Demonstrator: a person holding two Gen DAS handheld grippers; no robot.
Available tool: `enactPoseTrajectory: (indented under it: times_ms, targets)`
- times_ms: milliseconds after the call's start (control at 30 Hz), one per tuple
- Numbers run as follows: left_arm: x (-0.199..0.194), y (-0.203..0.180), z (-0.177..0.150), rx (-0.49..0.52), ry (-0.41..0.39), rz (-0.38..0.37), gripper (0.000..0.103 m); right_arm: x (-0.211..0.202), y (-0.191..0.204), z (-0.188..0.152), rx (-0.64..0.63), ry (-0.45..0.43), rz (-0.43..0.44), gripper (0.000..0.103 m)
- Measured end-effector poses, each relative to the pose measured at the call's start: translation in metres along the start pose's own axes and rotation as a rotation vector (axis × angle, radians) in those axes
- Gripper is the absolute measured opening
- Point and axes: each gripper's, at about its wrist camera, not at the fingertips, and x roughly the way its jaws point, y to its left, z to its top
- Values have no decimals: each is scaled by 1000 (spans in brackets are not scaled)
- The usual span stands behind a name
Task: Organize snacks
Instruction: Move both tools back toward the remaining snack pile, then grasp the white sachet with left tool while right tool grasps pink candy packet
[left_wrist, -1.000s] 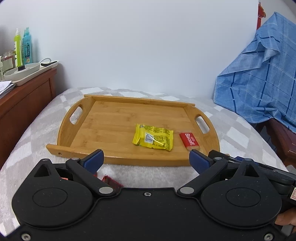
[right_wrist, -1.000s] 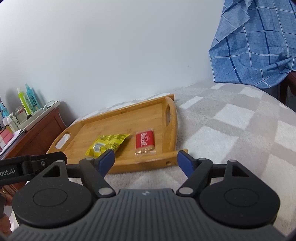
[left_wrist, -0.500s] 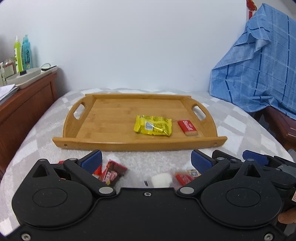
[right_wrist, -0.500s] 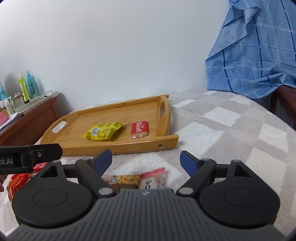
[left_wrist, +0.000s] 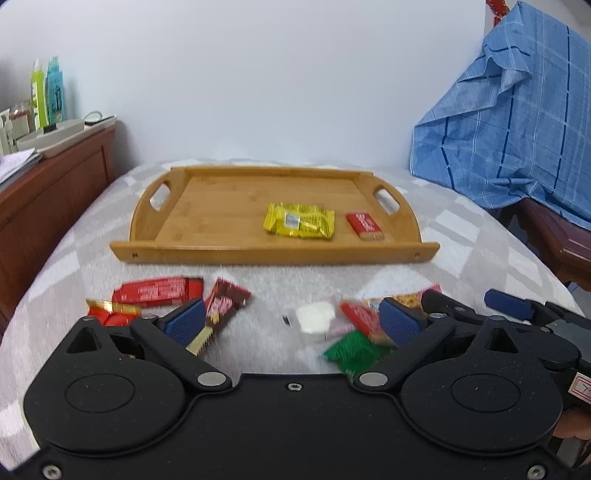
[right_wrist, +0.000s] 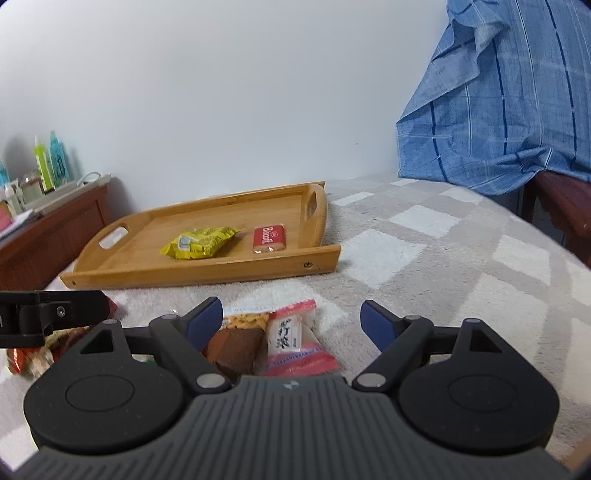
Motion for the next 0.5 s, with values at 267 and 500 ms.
enactPoseTrajectory:
  times_ms: [267, 500]
  targets:
    - [8, 1, -12, -32, 76, -32, 51, -3, 4, -10, -19, 41, -27, 75]
    - [22, -3, -11, -51, 96, -21, 44, 2, 0, -10, 9, 77, -31, 61]
